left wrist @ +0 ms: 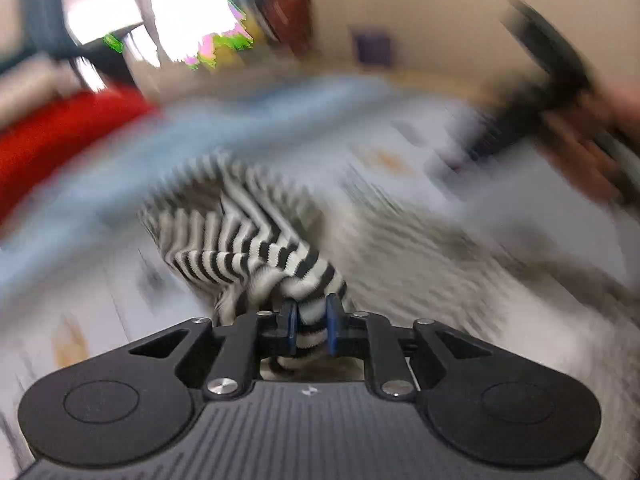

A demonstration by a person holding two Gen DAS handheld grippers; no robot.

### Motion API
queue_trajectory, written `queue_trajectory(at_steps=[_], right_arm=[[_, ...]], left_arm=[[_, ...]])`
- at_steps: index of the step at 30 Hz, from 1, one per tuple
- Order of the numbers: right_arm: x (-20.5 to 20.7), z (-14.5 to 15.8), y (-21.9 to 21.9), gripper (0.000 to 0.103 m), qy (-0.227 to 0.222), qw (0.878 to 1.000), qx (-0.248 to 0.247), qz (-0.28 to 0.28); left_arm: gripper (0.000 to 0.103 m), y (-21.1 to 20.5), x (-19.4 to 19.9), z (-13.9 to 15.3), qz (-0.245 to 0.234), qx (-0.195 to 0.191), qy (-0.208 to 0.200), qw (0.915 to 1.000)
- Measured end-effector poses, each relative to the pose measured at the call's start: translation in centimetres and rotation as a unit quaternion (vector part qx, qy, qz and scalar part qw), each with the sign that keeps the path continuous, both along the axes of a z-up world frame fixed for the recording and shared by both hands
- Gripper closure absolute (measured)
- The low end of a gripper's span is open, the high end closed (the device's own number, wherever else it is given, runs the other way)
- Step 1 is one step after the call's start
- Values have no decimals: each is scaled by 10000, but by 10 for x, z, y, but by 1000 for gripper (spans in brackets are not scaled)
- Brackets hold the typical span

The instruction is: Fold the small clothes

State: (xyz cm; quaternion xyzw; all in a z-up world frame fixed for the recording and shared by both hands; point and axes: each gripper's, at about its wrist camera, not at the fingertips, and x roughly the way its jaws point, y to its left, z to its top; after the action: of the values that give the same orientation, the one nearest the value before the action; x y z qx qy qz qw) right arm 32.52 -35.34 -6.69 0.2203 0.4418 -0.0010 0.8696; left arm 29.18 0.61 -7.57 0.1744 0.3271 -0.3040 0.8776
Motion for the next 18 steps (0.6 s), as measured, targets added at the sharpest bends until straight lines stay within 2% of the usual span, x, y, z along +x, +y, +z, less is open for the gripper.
queue_trajectory(at_steps=[2,3,4,5,6,7,9,12,15,18], right_arm=[[-3,-1,-1,87,7,10000,-15,10],[-4,-2,-1,87,24,10000,-20,14],[-5,-2,0,87,28,10000,-23,29],[-5,-2,0,87,25,10000,-31,50],[-6,-2,1,87,16,10000,-55,60],[-6,-1,3,87,4,10000,-75,66],[-7,-1,6,87,-14,9999,-61,91],[-5,-4,10,87,14,9999,42,122],[-4,-8,15,87,79,9996,188,193],[-4,-12,19,87,150,9989,348,281]], left_arm=[[81,8,-20,3,411,70,338,9986],[78,13,-21,11,761,-30,397,9963],[75,21,-17,22,1196,-343,510,9909],[70,30,-13,31,1597,-748,612,9824],[60,39,-7,38,1994,-1154,701,9706],[54,44,-1,41,2324,-1488,777,9580],[38,48,14,39,2777,-1828,826,9395],[36,46,39,21,3312,-1697,859,9242],[36,52,57,-5,3641,-1851,1090,9062],[37,51,78,-15,3836,-1838,1214,8969]])
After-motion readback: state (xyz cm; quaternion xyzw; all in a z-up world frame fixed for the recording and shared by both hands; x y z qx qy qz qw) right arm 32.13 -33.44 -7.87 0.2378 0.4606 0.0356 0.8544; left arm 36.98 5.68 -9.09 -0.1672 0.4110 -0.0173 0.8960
